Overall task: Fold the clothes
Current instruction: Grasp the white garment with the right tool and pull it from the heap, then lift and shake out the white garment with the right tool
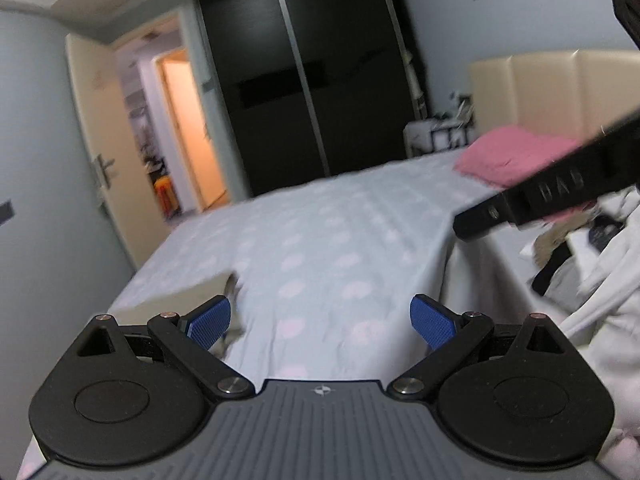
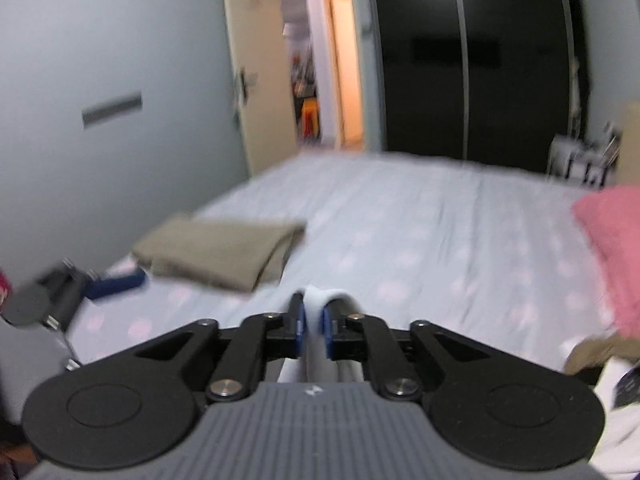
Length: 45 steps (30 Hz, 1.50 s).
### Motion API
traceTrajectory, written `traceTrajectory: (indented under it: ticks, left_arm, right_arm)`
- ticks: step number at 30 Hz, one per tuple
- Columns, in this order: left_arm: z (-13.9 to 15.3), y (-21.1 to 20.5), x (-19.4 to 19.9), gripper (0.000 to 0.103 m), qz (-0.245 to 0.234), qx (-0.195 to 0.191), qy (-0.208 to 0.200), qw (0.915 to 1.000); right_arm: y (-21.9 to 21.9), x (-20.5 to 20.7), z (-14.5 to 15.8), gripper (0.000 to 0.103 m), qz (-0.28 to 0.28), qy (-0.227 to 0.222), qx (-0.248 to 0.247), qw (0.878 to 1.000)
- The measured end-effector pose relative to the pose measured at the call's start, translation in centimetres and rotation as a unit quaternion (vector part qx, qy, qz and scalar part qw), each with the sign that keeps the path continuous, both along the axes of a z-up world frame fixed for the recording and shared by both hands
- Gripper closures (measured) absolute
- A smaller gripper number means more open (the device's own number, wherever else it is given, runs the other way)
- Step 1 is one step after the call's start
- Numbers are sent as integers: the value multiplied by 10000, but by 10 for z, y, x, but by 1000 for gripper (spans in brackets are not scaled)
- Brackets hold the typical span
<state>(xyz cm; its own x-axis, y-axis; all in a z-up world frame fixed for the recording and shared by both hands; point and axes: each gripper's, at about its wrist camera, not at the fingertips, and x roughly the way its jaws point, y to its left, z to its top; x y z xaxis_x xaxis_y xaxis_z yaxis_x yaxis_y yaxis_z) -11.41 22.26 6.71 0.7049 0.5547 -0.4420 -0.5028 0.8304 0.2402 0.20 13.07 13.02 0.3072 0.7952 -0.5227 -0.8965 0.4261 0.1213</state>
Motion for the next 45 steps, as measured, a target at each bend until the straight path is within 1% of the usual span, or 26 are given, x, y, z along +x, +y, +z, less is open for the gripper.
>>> traceTrajectory:
  ticks: [1,2,3,4,5,8,11,13,16,17,19,21,23,24,26,28,29,31,34,36,39,42,45]
  left_arm:
    - [-8,4,0,5,43,-85,79,9999]
    - [-15,6,-1,5,56,-148,151,9998]
    - [-22,8,0,5,58,-216,228,9995]
    - [-32,9,3,5,25,-295,313,9991]
    - [-39,8,6,5,-11,-370,379,9986]
    - [-62,5,14,5,-203,-680,500,9962]
    - [-83,-6,24,5,-519,-937,628,9923]
    - [-97,-13,30,5,-731,-1064,715,9891]
    - [-113,-22,33,5,-994,-1122,804,9854]
    - [-117,-25,32,5,-1077,-1136,817,9843]
    - [-124,-31,33,5,-1209,-1132,829,9827]
    - [-127,-35,30,5,-1289,-1106,838,9819]
    - [-130,-42,31,5,-1362,-1111,883,9805]
    - [-132,-44,32,5,-1406,-1139,922,9792]
    - [-136,-50,35,5,-1516,-1191,1006,9761]
    - [-140,-57,36,5,-1634,-1143,1076,9740]
    - [-141,-60,37,5,-1701,-1103,1114,9729]
    - [-143,-66,37,5,-1800,-987,1172,9717]
    - [-142,-68,34,5,-1855,-915,1182,9712]
    - [-138,-68,30,5,-1883,-941,1122,9711]
    - [-130,-67,22,5,-1931,-974,985,9714]
    - [-121,-66,13,5,-1938,-889,813,9736]
    - [-117,-61,7,5,-1854,-879,724,9760]
  right_arm:
    - [5,0,-10,83,24,55,-99,9999]
    - [5,-3,-16,79,14,14,-136,9999]
    - [5,-5,-22,65,1,-30,-178,9998]
    - [3,-4,-27,57,-24,-76,-233,9997]
    - [5,-1,-31,57,-41,-84,-281,9996]
    - [-20,15,-50,57,-168,-35,-515,9985]
    - [-43,27,-83,50,-344,76,-855,9957]
    - [-63,35,-108,42,-416,299,-1089,9927]
    - [-97,39,-150,42,-391,599,-1492,9862]
    - [-105,38,-164,42,-370,616,-1623,9841]
    - [-119,34,-190,37,-288,621,-1823,9808]
    - [-135,31,-212,34,-234,751,-2004,9766]
    - [-139,30,-232,34,-176,885,-2166,9721]
    - [-140,28,-237,34,-132,846,-2214,9714]
    - [-133,24,-249,40,-40,641,-2406,9685]
    - [-132,24,-262,75,-31,554,-2597,9641]
    - [-132,25,-266,82,-42,547,-2635,9631]
    - [-133,29,-261,94,-98,586,-2402,9689]
    - [-133,31,-235,96,-150,534,-1802,9821]
    - [-129,28,-210,97,-85,415,-1443,9886]
    - [-118,25,-166,97,-7,120,-885,9960]
    - [-105,25,-122,97,-14,2,-344,9994]
    - [-92,21,-85,97,-34,-471,-105,9988]
